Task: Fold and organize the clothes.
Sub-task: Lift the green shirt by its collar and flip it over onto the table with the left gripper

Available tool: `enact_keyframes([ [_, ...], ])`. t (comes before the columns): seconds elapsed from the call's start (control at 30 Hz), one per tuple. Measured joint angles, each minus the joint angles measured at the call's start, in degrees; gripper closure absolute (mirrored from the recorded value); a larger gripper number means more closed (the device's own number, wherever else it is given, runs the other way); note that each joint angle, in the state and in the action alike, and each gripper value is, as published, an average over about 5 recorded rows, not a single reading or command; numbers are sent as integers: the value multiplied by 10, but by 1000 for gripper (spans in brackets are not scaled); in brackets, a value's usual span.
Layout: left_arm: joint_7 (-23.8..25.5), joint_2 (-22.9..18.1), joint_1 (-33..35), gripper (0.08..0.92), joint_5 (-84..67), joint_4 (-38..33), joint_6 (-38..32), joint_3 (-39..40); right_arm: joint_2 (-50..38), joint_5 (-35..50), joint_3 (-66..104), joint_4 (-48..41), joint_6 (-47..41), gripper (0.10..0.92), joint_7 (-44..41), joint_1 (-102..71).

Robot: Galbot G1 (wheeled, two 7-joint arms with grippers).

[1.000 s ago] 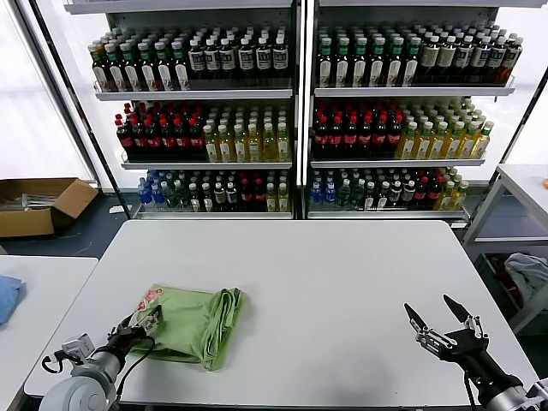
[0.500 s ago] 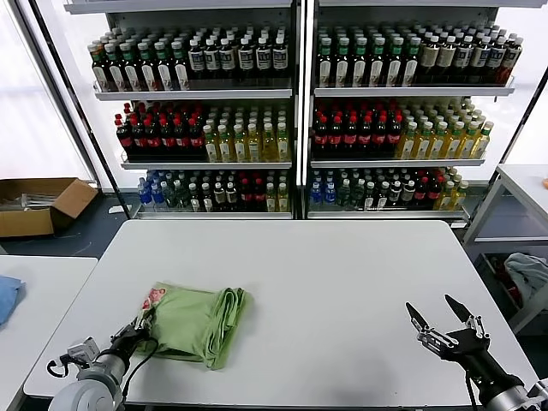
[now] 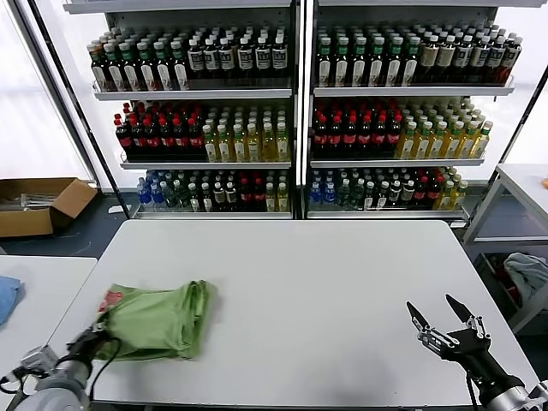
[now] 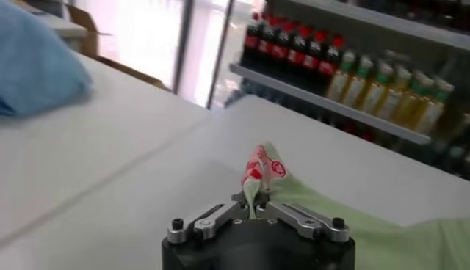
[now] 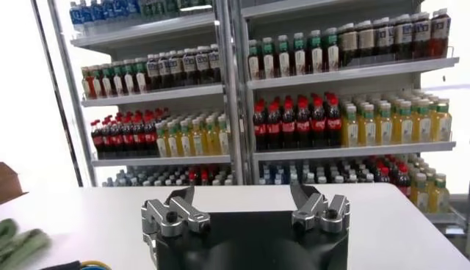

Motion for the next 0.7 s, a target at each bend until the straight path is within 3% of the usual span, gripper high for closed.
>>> enact_keyframes([
  [0.4,-33,92,19,898,-53,-36,22,-136,5,6,1,-3,7,203,2,-2],
  [0.7,-56,98,19,898,-43,-104,36,-126,3,10,10,-11,14,203,7,-5],
])
